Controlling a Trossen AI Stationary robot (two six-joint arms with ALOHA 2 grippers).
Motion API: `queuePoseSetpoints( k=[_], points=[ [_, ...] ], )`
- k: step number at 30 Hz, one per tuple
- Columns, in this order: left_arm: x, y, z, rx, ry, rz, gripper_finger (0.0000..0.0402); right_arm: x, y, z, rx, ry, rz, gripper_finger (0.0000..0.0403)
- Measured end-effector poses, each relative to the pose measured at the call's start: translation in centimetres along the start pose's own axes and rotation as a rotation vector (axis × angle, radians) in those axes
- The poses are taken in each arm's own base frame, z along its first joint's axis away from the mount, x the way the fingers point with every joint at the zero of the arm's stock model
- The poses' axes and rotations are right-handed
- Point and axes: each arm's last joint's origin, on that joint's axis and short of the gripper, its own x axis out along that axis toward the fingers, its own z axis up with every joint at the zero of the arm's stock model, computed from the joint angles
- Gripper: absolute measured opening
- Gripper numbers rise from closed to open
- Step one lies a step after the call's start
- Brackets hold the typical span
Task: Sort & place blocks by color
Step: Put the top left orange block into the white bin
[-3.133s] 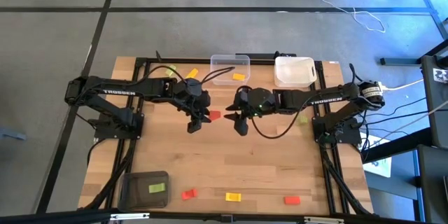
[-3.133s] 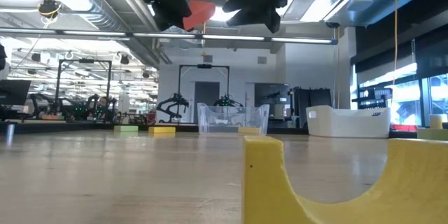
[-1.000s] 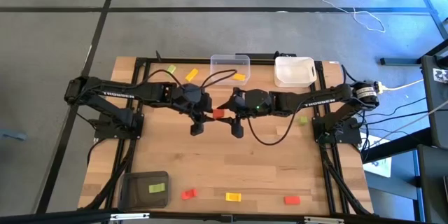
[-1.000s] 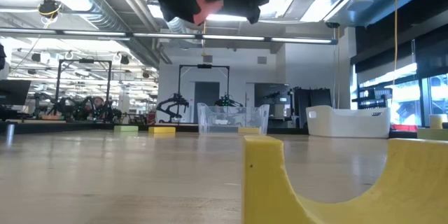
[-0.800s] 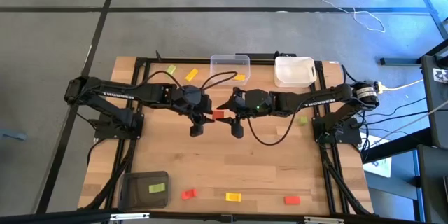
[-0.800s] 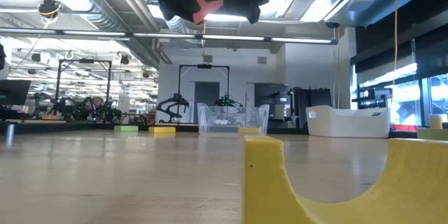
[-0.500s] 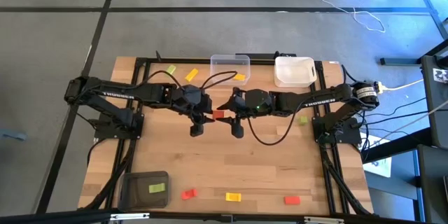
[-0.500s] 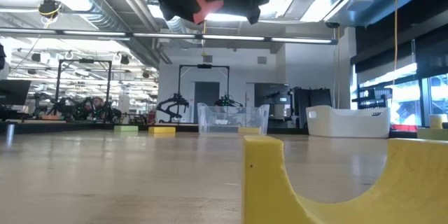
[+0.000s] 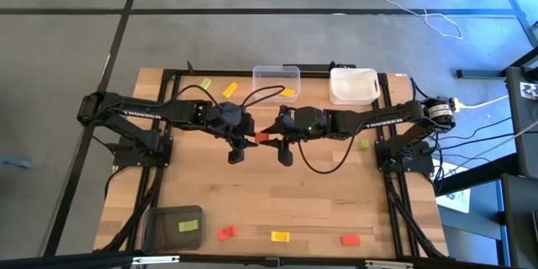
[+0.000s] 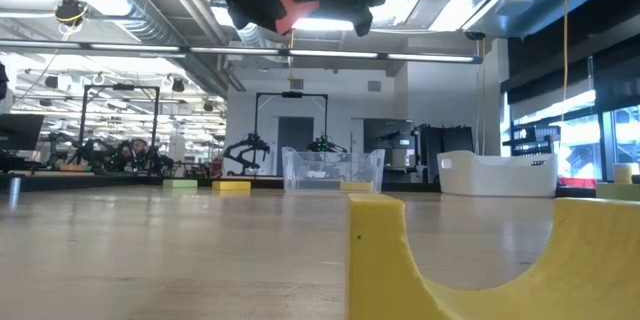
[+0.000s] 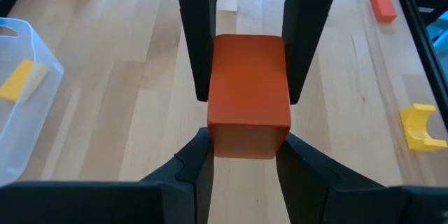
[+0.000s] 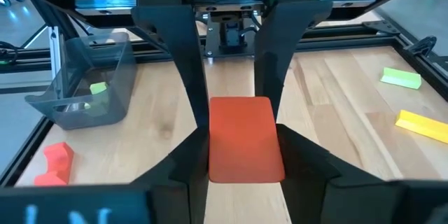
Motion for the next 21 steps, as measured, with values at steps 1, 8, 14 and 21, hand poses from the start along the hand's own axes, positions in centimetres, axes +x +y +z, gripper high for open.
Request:
queuePoseSetpoints(
  k=[1,8,14,21],
  points=[
    [0.0,0.0,0.0,-0.001,0.0,0.0,0.012,0.0,0.01,0.0,0.0,0.0,0.003,0.0131],
    [0.0,0.0,0.02,-0.001,-0.002,0.001,0.013,0.0,0.02,0.0,-0.003,0.001,0.008,0.0132],
    [0.0,0.12,0.02,-0.044,-0.002,0.003,0.0133,0.0,0.04,0.0,-0.003,0.001,0.012,0.0132],
    [0.0,0.22,0.04,-0.078,0.0,-0.012,0.0134,-0.02,0.06,0.03,0.0,0.001,0.024,0.0132]
  ],
)
